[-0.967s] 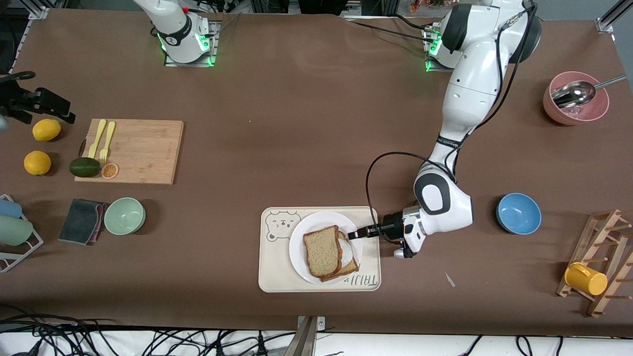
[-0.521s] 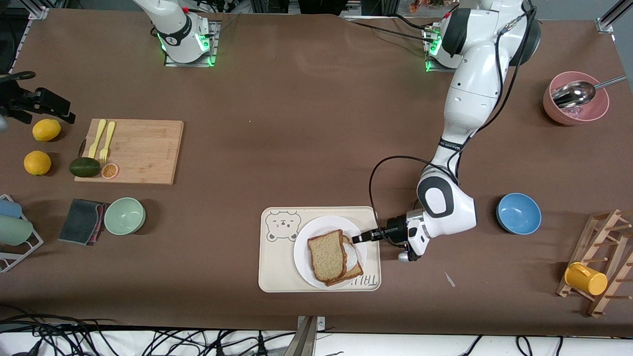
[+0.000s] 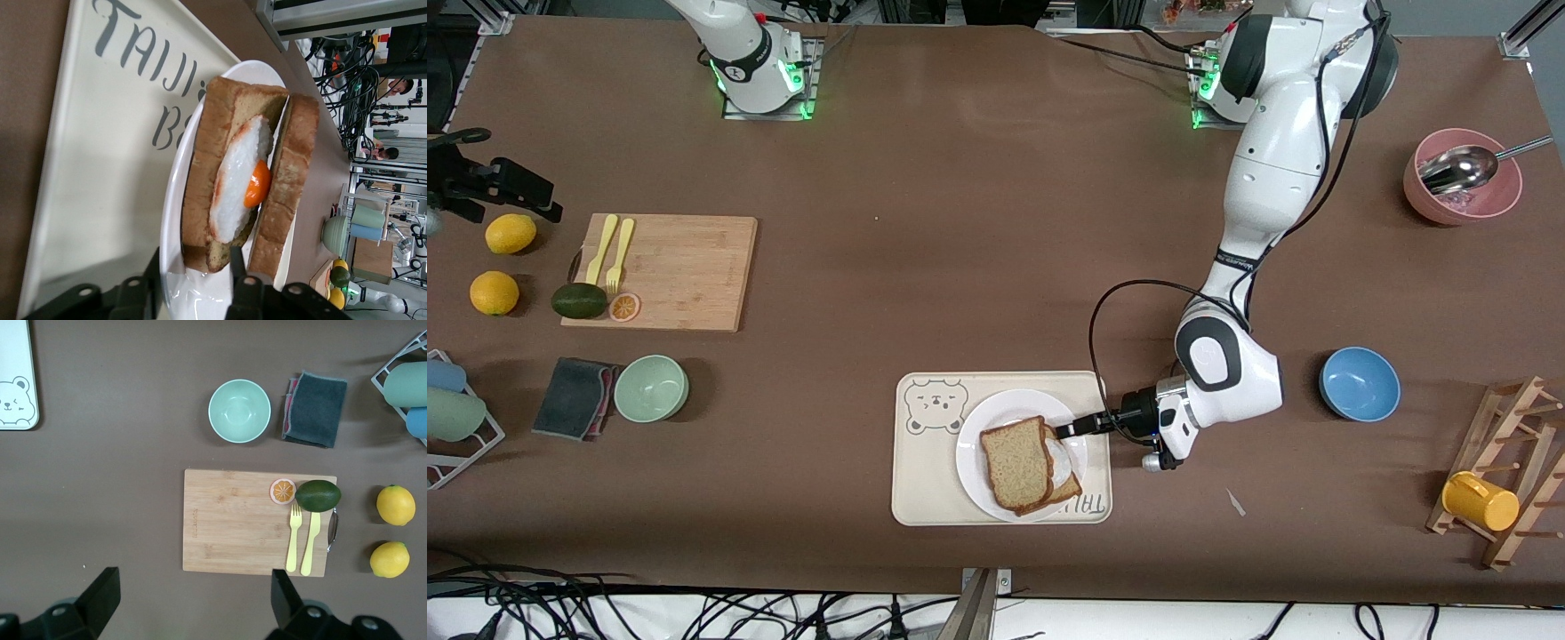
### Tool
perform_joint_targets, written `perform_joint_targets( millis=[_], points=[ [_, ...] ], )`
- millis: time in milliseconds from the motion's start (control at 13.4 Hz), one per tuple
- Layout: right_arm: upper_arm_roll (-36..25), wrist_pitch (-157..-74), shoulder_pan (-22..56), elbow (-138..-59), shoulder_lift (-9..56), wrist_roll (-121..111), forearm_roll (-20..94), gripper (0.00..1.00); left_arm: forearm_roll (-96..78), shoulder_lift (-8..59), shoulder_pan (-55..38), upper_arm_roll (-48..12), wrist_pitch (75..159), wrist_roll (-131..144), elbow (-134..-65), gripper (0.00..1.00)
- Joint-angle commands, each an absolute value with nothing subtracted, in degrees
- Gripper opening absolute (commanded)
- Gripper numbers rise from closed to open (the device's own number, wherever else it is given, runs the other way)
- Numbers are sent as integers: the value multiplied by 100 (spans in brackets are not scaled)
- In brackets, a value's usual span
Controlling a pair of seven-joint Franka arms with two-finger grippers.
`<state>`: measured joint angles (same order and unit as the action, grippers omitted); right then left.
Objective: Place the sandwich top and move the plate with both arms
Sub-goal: 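Open the left gripper to release the plate rim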
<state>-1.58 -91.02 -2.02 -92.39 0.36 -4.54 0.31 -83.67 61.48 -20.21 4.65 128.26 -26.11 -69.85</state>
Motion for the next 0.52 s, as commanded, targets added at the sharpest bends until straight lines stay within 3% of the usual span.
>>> perform_joint_targets(
  millis=[0,298,446],
  points=[
    [-132,-9062,-237,-9281,-35,-440,141,100,-7842,5995,-2039,475,12850,-2496,-7030,67],
    [-132,-9062,-237,-9281,-35,-431,141,100,-7638,5749,-1995,466,12815,-2487,-7224,74],
    [-132,-9062,-237,-9281,-35,-431,141,100,-7516,5661,-1969,448,12806,-2505,-7356,82]
  ],
)
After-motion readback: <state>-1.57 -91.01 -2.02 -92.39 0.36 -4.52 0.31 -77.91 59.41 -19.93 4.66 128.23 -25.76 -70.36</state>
